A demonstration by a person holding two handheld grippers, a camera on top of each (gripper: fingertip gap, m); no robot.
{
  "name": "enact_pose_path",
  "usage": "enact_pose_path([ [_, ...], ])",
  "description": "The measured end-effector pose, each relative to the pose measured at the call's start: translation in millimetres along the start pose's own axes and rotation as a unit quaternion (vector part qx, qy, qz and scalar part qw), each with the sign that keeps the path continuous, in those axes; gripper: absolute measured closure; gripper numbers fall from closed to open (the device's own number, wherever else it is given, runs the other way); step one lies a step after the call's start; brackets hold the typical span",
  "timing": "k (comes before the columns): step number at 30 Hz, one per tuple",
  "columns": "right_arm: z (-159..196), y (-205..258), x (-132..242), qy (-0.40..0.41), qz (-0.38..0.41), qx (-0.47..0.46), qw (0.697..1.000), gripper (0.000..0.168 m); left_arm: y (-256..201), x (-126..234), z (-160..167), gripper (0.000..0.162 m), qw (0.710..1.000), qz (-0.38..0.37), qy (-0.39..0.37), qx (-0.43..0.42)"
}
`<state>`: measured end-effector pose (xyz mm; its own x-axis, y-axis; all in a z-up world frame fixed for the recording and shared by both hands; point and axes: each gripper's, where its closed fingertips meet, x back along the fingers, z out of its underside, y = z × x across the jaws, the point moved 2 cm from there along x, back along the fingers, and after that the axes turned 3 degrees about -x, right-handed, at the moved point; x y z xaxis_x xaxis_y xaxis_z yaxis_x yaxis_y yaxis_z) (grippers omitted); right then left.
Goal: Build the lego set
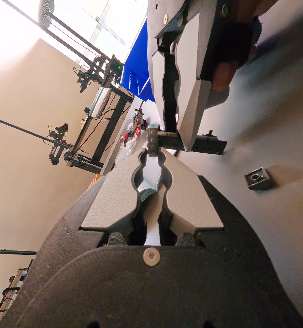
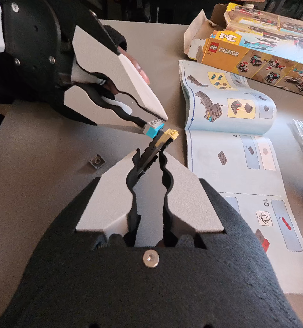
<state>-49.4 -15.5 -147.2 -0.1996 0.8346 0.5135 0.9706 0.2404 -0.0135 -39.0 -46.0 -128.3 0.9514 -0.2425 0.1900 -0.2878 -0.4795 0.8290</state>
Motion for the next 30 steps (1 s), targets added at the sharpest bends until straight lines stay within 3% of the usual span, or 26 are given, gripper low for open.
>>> enact_pose_path([
  [8,1.6,3.4,3.6,-0.003,-0.024,-0.004,1.000,0.145,-3.8,-0.2,0.6,0.150,1.000,0.018,-0.007,0.015],
  [19,-0.6,0.3,4.5,-0.011,-0.013,-0.003,1.000,0.126,-7.1,-2.5,0.6,0.150,1.000,0.024,-0.001,0.009],
  [30,-4.7,-5.1,4.0,-0.025,0.005,-0.015,1.000,0.135,-7.8,-6.9,3.9,0.150,1.000,0.017,0.022,0.001],
])
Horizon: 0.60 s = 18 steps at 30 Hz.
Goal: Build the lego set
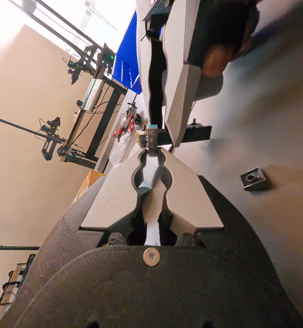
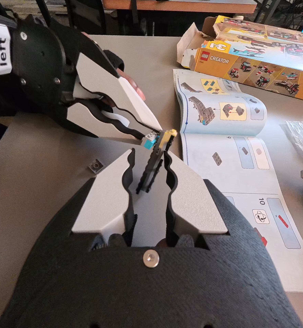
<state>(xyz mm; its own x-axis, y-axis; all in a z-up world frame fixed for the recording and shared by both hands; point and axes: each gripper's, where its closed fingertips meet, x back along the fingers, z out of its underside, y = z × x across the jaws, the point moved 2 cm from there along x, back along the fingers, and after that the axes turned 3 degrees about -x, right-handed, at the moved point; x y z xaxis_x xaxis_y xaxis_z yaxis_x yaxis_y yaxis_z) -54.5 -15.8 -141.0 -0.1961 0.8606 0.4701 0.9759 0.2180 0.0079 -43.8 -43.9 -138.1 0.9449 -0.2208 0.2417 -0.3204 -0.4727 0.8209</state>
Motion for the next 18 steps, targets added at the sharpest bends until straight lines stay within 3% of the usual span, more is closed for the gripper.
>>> enact_pose_path([
  [8,5.7,-7.4,-1.0,0.011,0.009,-0.034,0.999,0.150,-3.4,-4.9,1.9,0.150,1.000,0.000,0.021,-0.001],
  [18,3.9,-9.3,0.2,-0.001,-0.004,-0.087,0.996,0.153,-2.6,-7.6,4.0,0.150,0.999,-0.006,0.039,0.011],
])
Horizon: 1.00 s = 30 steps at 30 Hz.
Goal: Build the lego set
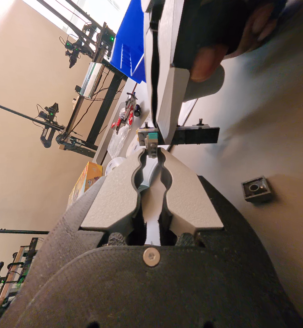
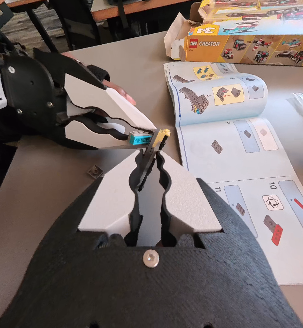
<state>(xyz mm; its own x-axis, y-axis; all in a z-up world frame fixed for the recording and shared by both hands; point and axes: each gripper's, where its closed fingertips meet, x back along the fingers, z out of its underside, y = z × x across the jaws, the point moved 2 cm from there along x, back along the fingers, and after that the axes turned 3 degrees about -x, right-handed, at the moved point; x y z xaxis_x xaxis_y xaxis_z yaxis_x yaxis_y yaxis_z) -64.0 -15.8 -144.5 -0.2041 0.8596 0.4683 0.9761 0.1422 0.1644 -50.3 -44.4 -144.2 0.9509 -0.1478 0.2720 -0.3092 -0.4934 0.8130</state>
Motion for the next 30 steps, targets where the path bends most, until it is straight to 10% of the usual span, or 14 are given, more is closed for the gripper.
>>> enact_pose_path([
  [30,4.3,5.9,2.4,0.031,-0.017,-0.025,0.999,0.131,-25.7,-5.1,17.1,0.150,0.986,0.111,0.089,0.086],
])
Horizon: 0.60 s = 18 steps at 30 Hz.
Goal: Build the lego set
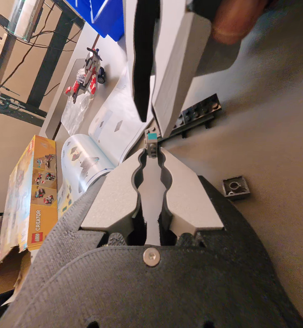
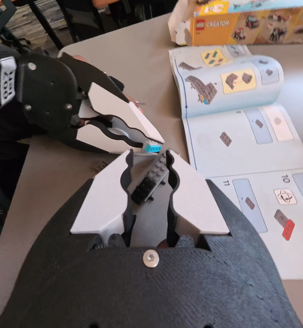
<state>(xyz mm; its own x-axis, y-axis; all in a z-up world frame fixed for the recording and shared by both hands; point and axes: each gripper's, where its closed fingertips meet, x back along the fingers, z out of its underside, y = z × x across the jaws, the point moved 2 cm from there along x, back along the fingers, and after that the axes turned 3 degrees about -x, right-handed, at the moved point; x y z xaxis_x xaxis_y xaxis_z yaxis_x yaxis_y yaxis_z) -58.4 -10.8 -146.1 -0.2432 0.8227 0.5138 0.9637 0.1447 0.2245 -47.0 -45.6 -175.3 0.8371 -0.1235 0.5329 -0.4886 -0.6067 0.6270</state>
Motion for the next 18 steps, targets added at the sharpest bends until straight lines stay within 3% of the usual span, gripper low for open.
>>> enact_pose_path([
  [4,-4.6,10.2,-5.1,-0.008,-0.004,0.039,0.999,0.134,-2.1,1.0,-1.6,0.150,1.000,0.012,0.000,0.016],
  [9,-1.1,7.6,-10.0,0.007,0.026,0.068,0.997,0.151,-6.6,3.3,-6.3,0.150,0.999,0.029,-0.011,0.024],
  [18,-5.3,-2.4,-0.3,-0.025,0.005,0.002,1.000,0.156,-0.2,12.8,-10.0,0.150,0.993,0.061,-0.066,0.081],
])
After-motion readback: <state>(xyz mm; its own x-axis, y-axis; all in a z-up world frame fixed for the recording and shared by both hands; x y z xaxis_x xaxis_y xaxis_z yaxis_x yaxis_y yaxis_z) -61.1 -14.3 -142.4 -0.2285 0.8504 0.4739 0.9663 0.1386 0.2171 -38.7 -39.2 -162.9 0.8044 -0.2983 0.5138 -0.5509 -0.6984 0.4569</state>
